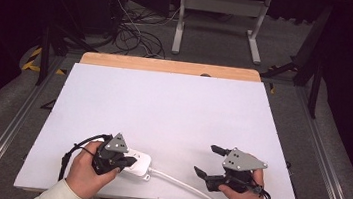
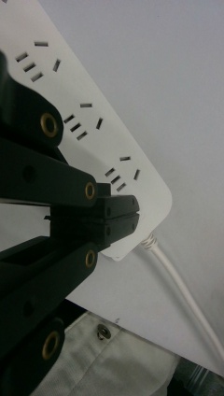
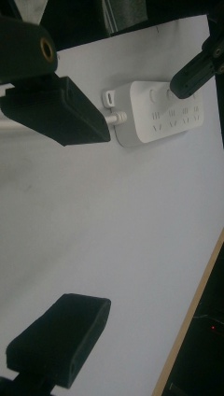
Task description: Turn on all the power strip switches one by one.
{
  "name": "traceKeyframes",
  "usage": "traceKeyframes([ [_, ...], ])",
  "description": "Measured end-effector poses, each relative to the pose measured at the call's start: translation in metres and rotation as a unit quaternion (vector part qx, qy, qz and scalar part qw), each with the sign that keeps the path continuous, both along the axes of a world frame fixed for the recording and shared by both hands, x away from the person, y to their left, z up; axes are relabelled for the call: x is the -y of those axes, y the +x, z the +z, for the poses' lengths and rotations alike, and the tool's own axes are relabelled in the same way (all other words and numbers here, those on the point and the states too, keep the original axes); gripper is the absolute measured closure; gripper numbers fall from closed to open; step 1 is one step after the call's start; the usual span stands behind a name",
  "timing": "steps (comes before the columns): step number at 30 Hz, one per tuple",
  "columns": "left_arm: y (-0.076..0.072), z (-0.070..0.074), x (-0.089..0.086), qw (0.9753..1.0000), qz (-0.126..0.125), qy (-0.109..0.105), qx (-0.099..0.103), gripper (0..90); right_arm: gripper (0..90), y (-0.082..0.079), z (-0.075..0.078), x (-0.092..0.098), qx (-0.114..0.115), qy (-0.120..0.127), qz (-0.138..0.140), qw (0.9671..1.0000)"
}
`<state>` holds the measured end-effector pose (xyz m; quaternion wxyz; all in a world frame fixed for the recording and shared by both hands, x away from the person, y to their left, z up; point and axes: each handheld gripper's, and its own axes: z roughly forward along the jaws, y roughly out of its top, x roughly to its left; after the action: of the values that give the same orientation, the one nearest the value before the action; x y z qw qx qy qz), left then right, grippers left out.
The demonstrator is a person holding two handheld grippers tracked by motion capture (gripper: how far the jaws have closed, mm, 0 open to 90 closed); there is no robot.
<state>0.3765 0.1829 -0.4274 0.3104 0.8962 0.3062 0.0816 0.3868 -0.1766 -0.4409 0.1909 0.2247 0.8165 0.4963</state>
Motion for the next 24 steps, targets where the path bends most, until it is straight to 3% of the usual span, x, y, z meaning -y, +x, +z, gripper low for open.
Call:
traceKeyframes([
  [5, 0.0, -0.001, 0.0, 1.0, 0.001, 0.002, -0.003, 89.9, 17.0, 0.0, 0.0, 0.0, 0.0, 0.0, 0.0, 1.0],
  [12, 0.001, -0.007, 0.003, 0.9996, -0.003, 0.028, -0.004, 89.9, 17.0, 0.0, 0.0, 0.0, -0.002, 0.0, -0.001, 1.0],
  [24, 0.004, -0.015, 0.005, 0.9994, -0.001, 0.033, -0.009, 89.9, 17.0, 0.0, 0.0, 0.0, -0.003, 0.0, 0.0, 1.0],
])
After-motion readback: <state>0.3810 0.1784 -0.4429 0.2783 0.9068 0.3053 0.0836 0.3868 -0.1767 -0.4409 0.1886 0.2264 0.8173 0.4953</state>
